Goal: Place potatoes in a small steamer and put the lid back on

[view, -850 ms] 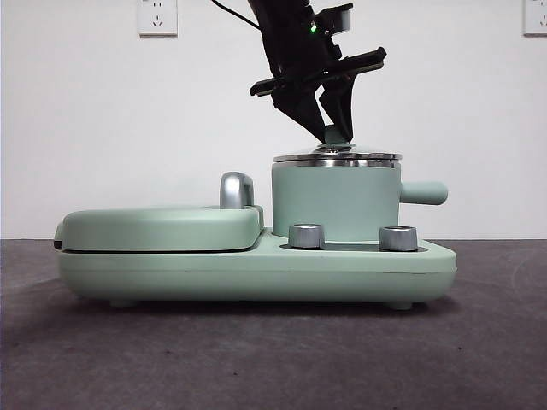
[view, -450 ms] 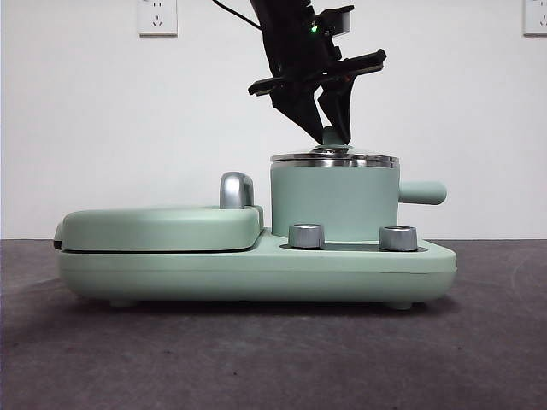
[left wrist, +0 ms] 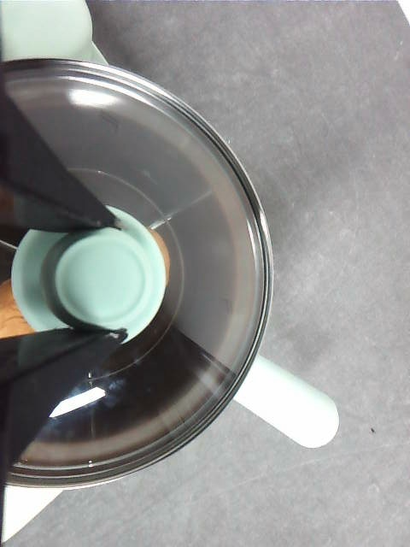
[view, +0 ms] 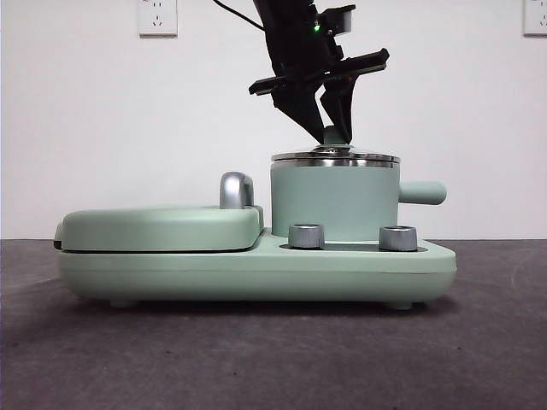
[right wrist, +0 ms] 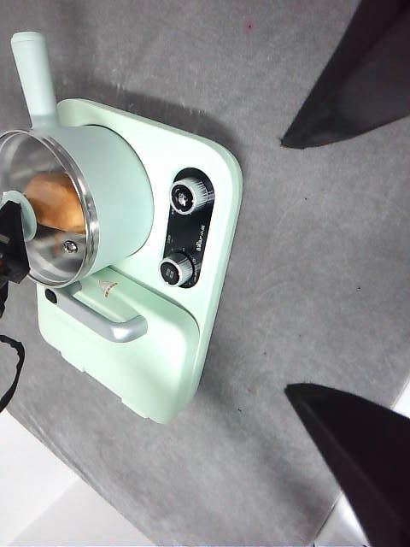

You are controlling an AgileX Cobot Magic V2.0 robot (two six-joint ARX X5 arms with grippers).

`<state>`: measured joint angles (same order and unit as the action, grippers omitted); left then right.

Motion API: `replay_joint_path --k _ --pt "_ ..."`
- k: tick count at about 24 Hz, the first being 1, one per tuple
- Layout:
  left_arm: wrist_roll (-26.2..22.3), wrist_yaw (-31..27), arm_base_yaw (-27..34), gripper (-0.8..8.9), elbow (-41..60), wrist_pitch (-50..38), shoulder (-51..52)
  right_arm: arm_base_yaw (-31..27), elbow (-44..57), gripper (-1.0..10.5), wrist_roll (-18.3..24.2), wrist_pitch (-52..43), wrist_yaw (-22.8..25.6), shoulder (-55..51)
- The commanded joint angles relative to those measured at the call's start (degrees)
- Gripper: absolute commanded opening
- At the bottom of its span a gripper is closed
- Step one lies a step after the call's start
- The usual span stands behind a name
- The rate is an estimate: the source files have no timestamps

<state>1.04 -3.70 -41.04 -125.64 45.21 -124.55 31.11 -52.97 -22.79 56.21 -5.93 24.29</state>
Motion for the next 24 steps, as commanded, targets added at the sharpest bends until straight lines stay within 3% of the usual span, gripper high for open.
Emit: replay_joint_path --k 1,4,6,15,18,24 --pt "0.2 -0.2 -0.6 1.75 -2.5 -0.9 -1.0 0.4 -0.3 4.4 -0.4 -0.7 0.2 0.3" --pt "0.2 -0.2 -0.6 3.54 -2.6 -1.1 -1.0 0.4 -0.3 4.4 -0.4 -0.6 0.2 0.3" --pt "0.3 -0.2 -0.6 4.14 -3.2 -0.1 -0.6 0.4 -0.3 4.4 -0.4 -0.6 0.2 0.3" --pt "0.2 0.9 -0.5 4.03 -3.0 20.5 19.3 0.4 -0.3 4.4 0.9 -0.9 0.0 0.3" --pt "0.9 2.7 0.7 3.99 4.8 22.9 30.1 0.4 -0.3 4.4 2.1 -1.3 -0.3 0.3" --pt "1.1 2.7 0.7 3.96 34.3 20.7 53.0 0.4 -0.3 4.4 3.2 -2.3 -3.5 0.3"
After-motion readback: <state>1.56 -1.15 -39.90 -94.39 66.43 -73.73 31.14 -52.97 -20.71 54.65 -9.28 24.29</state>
